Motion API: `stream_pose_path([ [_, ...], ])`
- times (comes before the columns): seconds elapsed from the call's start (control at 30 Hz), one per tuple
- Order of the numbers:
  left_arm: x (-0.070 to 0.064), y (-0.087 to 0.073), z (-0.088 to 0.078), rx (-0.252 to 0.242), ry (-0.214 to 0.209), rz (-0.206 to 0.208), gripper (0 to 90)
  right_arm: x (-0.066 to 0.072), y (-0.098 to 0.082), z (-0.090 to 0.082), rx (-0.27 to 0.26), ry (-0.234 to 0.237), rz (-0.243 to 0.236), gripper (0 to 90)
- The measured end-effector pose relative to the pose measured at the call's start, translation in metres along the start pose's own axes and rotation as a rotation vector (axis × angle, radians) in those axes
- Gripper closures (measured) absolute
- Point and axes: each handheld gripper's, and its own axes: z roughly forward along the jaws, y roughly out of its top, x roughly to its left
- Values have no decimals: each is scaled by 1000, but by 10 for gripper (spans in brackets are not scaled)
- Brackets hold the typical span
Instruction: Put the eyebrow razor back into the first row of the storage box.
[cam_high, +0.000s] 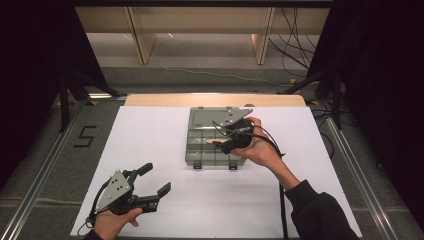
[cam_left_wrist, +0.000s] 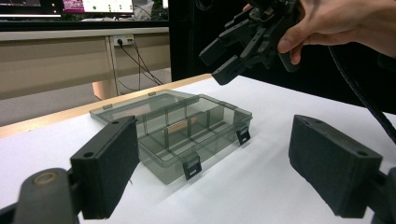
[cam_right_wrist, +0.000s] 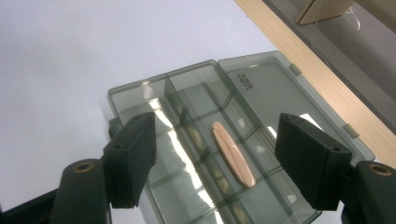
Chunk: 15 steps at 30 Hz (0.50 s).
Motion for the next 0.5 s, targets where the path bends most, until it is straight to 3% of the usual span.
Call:
stream_pose_path([
  [0.2,0,0,0,-4,-3,-1,161,8,-7,-12,-41,34,30,283],
  [0.5,0,0,1,-14,-8,-9,161,19,-16,-28,-92,27,46,269],
])
